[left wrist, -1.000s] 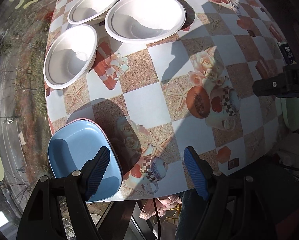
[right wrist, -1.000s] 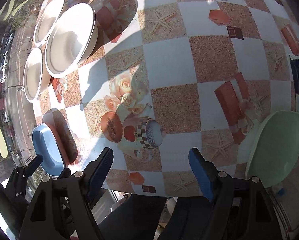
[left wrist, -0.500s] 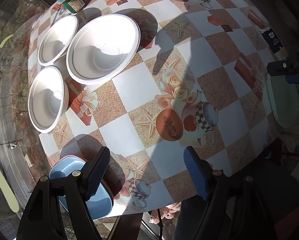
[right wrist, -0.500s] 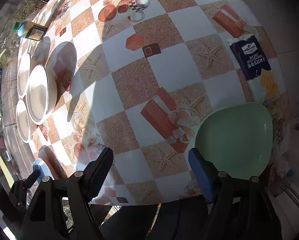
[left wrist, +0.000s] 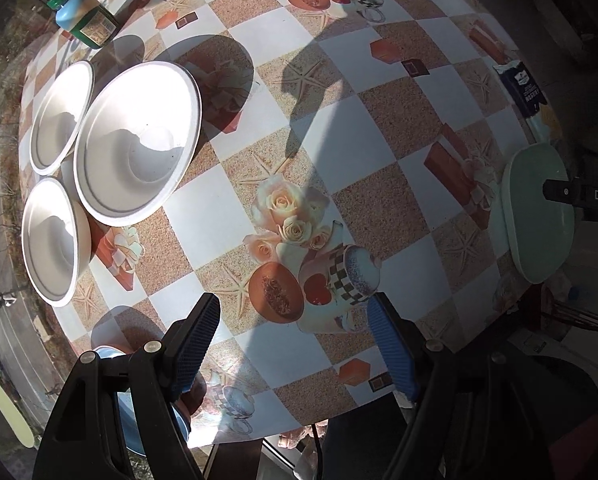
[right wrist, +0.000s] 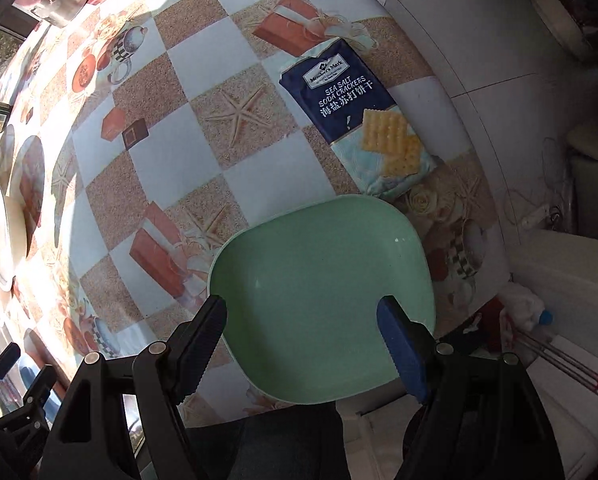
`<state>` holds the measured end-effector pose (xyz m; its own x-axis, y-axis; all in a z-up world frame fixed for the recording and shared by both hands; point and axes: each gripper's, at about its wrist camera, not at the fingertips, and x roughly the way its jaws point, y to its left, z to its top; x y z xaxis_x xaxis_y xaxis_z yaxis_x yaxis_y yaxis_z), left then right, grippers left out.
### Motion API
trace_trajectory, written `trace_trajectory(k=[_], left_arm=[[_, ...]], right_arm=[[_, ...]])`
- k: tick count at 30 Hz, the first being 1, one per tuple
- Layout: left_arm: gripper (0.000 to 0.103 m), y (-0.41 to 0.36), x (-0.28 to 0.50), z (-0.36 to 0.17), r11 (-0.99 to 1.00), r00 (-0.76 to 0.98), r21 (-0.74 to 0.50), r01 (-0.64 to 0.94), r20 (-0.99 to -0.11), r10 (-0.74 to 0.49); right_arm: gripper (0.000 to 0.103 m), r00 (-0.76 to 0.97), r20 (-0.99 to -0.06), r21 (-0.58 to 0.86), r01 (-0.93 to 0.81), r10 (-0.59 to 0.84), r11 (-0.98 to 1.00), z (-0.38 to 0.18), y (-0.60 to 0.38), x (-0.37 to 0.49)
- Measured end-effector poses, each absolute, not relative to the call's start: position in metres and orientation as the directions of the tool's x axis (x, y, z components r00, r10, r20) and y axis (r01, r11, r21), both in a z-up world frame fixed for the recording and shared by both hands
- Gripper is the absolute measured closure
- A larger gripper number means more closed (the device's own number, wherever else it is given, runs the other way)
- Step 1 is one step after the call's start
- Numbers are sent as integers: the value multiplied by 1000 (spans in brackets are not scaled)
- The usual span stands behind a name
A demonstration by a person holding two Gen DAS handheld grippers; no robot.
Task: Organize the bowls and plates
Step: 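Move the right tool over to the mint-green square plate, then grasp the green plate's rim with the right tool and lift it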
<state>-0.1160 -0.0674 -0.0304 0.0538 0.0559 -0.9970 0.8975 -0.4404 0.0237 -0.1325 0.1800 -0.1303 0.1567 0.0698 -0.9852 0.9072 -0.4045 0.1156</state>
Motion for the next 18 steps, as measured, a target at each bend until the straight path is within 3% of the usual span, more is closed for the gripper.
trace_trajectory(k=[11,18], left_arm=[[24,-66,-132,-37,-471,78,34,881,-994,75],[24,-64,-128,-43,-451,91,40,892,-992,92]], right_arm=[[24,78,-988,11,900,135,-436,-171,201,-154],[24,188,-971,105,892,149,-440,-194,215,-147]])
